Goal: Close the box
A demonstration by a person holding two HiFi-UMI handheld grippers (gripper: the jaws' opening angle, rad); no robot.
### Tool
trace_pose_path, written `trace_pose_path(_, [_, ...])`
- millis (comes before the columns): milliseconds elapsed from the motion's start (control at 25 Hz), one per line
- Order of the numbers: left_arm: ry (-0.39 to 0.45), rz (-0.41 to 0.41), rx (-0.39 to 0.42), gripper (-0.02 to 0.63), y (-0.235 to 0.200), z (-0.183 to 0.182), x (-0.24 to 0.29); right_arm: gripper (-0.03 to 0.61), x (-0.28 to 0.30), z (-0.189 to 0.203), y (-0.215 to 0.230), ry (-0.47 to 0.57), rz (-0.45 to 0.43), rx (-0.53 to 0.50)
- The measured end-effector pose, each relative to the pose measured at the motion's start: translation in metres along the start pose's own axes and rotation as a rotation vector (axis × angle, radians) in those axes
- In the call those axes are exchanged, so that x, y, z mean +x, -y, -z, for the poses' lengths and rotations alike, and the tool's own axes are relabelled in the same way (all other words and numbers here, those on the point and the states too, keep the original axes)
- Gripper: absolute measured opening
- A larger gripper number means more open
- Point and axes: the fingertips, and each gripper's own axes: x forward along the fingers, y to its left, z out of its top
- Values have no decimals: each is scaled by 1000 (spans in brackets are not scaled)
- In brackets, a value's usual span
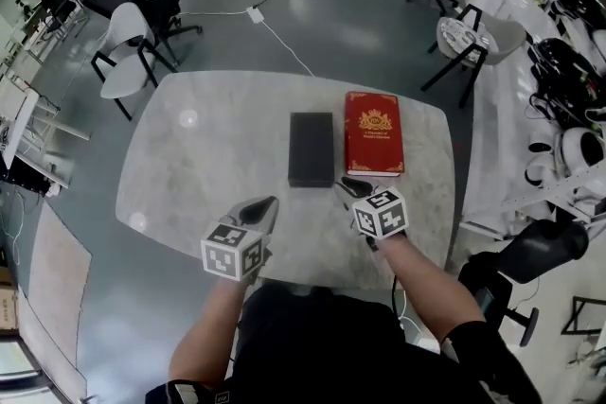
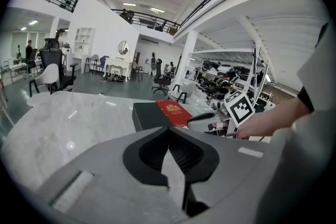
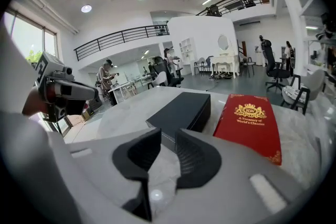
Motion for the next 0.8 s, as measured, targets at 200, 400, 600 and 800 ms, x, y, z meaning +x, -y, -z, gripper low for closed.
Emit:
trace_pose_path(200, [25, -29, 34, 11, 7, -10, -13, 67, -26, -1, 2, 34, 11, -3])
trace_pose_path(400, [81, -41, 75, 11, 3, -28, -33, 17, -50, -13, -3, 86, 53, -10])
trace_pose_path(600, [127, -30, 83, 11, -10, -37, -59, 3, -66, -20, -30, 128, 72, 6])
trace_pose_path(800, [160, -9, 78, 11, -30, -31, -94, 3, -72, -14, -75, 119, 101, -19])
